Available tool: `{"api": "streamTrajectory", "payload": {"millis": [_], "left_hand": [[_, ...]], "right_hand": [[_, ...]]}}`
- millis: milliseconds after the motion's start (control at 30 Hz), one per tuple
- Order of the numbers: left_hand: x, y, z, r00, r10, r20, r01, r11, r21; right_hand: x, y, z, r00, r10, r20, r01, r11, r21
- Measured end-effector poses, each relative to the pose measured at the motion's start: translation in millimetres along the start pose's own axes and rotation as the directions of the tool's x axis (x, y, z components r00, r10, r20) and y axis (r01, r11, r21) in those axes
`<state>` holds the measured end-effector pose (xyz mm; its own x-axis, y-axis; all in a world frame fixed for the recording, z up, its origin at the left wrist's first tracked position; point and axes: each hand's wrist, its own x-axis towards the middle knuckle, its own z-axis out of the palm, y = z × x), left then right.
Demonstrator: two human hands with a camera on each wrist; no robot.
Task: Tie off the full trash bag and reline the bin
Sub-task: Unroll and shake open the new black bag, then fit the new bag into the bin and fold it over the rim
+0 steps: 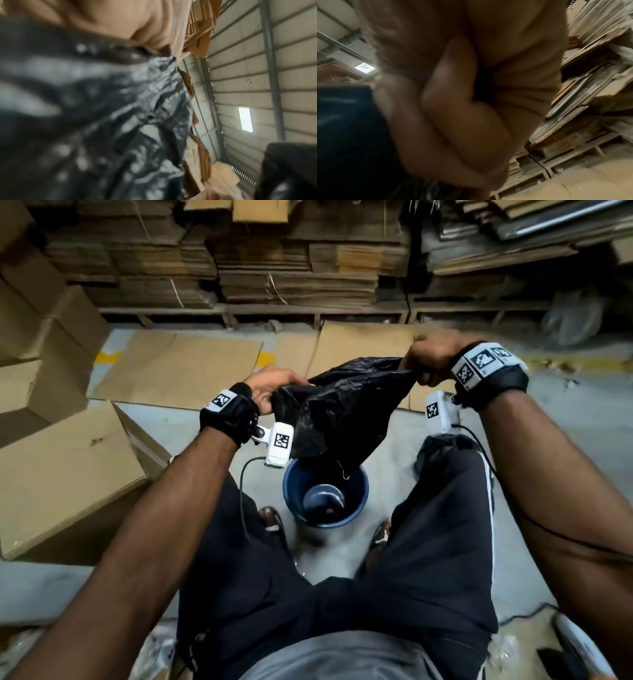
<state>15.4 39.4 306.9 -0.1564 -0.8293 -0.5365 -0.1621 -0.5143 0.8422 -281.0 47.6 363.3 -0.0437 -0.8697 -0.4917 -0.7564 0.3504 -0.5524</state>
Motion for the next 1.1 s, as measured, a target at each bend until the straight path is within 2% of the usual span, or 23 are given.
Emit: {"api": "streamTrajectory", "payload": {"millis": [67, 167, 267, 333, 467, 600, 700, 800, 933, 1000, 1100], "left_hand": [[4.1, -11.0, 0.0, 0.999, 0.005, -0.040, -0.003, 0.999, 0.044], [14.7, -37.0, 5.6, 0.987, 0.145, -0.067, -0.117, 0.942, 0.314], [28.1, -72.9, 13.3, 0.970, 0.207, -0.125, -0.112, 0.844, 0.525], [31.5, -97.1, 18.1, 0.972, 0.201, -0.124, -0.092, 0.807, 0.583], [43.7, -138.1, 21.5, 0.980, 0.123, -0.155, -0.032, 0.872, 0.489], [81.3, -176.3, 13.0, 0.980, 0.046, -0.196, 0.019, 0.948, 0.317], [71.9, -174.9, 17.0, 0.972, 0.044, -0.233, 0.018, 0.966, 0.257], [49.1, -162.4, 26.9, 0.971, 0.080, -0.226, -0.034, 0.979, 0.200], [24.6, -149.6, 36.4, 0.987, -0.051, -0.150, 0.032, 0.991, -0.126], [23.1, -149.8, 39.3, 0.984, -0.049, -0.171, 0.025, 0.990, -0.139], [24.8, -157.2, 37.7, 0.976, 0.013, -0.216, -0.017, 1.000, -0.017]], "right_hand": [[5.4, 5.1, 10.0, 0.999, 0.012, 0.042, -0.012, 1.000, 0.006], [16.6, 18.2, 34.8, 0.998, 0.010, 0.055, -0.008, 0.999, -0.042], [23.2, 30.9, 73.4, 1.000, 0.005, -0.005, -0.005, 0.999, -0.033], [23.2, 38.3, 99.2, 0.998, 0.011, -0.068, -0.012, 1.000, -0.009], [23.9, 54.2, 135.1, 0.987, -0.001, -0.163, 0.010, 0.998, 0.054], [26.9, 60.8, 150.6, 0.973, -0.008, -0.232, 0.036, 0.992, 0.118], [26.0, 61.8, 154.4, 0.971, -0.019, -0.237, 0.058, 0.986, 0.155], [26.0, 66.9, 157.7, 0.974, -0.014, -0.226, 0.066, 0.972, 0.225], [25.7, 68.5, 162.9, 0.991, 0.052, -0.121, -0.002, 0.926, 0.378], [25.6, 65.8, 164.0, 0.987, 0.063, -0.145, -0.009, 0.938, 0.347], [27.6, 65.1, 167.1, 0.981, 0.053, -0.184, -0.011, 0.975, 0.221]]}}
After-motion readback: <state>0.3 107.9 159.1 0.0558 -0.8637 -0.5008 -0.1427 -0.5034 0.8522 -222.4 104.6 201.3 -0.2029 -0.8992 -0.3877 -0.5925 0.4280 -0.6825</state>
